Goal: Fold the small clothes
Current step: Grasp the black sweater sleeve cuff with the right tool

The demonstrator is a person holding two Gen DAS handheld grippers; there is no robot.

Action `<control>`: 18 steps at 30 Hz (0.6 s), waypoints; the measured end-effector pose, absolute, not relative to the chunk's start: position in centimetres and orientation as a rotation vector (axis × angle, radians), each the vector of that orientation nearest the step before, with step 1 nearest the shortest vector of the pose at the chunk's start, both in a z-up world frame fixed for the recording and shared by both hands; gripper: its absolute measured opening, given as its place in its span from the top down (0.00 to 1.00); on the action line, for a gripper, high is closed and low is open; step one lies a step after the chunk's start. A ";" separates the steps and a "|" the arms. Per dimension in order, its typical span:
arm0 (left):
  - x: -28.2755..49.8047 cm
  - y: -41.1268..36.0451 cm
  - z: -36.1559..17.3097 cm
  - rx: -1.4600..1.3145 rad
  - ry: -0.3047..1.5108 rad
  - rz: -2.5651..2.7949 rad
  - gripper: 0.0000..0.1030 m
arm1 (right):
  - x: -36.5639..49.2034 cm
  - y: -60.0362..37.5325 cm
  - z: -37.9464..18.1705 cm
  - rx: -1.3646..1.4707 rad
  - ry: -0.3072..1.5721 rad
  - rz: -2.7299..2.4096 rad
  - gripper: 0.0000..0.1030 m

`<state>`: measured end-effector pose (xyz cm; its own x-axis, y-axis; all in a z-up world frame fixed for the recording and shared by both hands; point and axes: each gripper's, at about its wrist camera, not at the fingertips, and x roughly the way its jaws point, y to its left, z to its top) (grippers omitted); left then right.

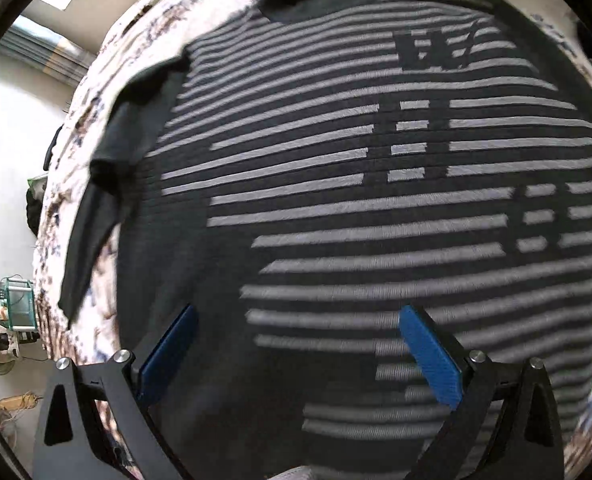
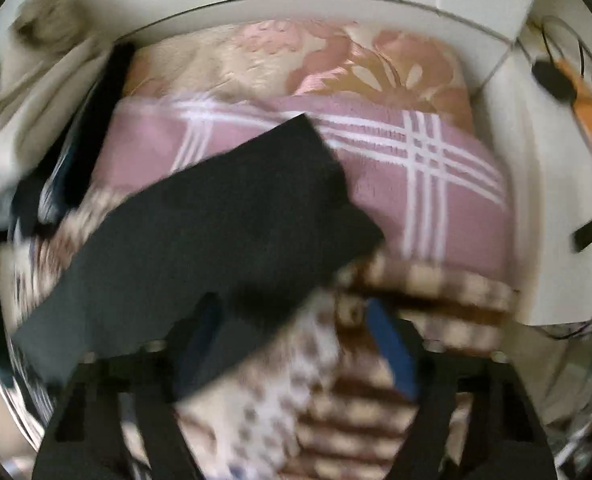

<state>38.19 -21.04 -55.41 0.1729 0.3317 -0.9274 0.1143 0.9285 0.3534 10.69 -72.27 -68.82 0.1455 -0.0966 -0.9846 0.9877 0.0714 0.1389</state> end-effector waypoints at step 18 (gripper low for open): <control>45.0 -16.5 -53.4 0.226 1.285 0.093 0.00 | 22.7 -65.0 -53.7 0.737 0.771 -0.947 0.96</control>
